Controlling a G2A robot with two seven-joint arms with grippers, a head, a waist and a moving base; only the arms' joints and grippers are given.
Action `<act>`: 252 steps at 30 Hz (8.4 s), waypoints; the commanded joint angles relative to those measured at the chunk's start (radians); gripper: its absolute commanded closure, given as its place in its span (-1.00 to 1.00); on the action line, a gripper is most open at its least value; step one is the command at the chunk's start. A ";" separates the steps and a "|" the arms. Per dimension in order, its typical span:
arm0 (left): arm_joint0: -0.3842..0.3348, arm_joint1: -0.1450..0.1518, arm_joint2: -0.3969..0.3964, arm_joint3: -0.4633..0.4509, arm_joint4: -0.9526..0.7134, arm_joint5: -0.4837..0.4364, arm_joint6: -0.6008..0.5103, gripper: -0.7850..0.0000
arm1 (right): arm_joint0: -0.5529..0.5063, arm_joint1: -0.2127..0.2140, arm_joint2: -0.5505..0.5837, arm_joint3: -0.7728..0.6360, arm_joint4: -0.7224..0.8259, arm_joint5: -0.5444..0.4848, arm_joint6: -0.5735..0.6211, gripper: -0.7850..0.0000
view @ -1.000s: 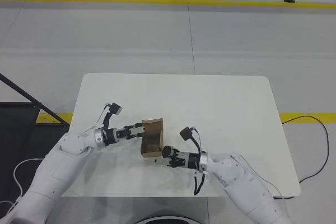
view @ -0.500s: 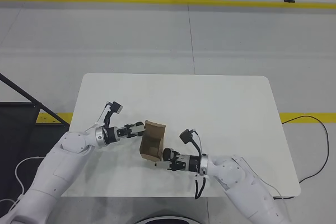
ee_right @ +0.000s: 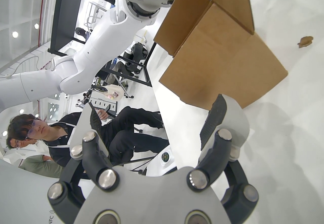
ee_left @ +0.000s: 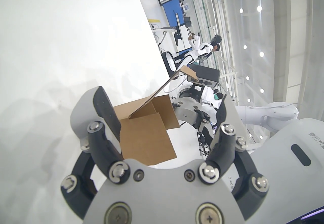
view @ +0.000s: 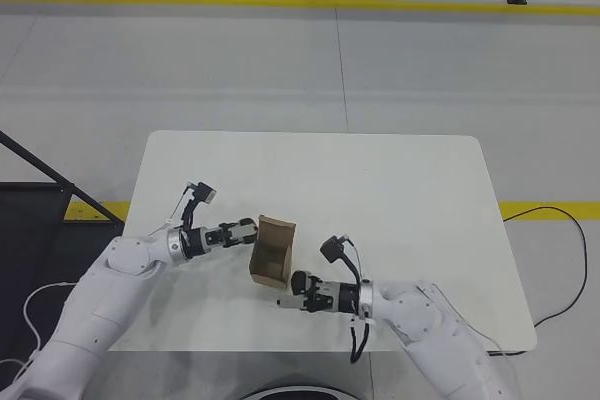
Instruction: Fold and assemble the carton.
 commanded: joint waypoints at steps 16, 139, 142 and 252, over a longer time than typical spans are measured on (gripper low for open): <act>-0.001 -0.008 0.008 -0.007 0.008 0.004 -0.002 -1.00 | -0.010 0.003 -0.021 -0.021 0.009 0.014 0.042 -1.00; 0.063 -0.063 -0.017 -0.046 0.087 0.032 0.186 -1.00 | 0.037 -0.016 -0.044 0.022 0.012 0.042 -0.018 -1.00; 0.062 -0.064 -0.018 -0.045 0.087 0.031 0.185 -1.00 | 0.037 -0.017 -0.045 0.024 0.015 0.044 -0.019 -1.00; 0.111 0.051 -0.108 -0.203 -0.025 0.087 -0.187 -1.00 | 0.197 -0.081 -0.140 0.036 0.051 0.165 -0.046 -1.00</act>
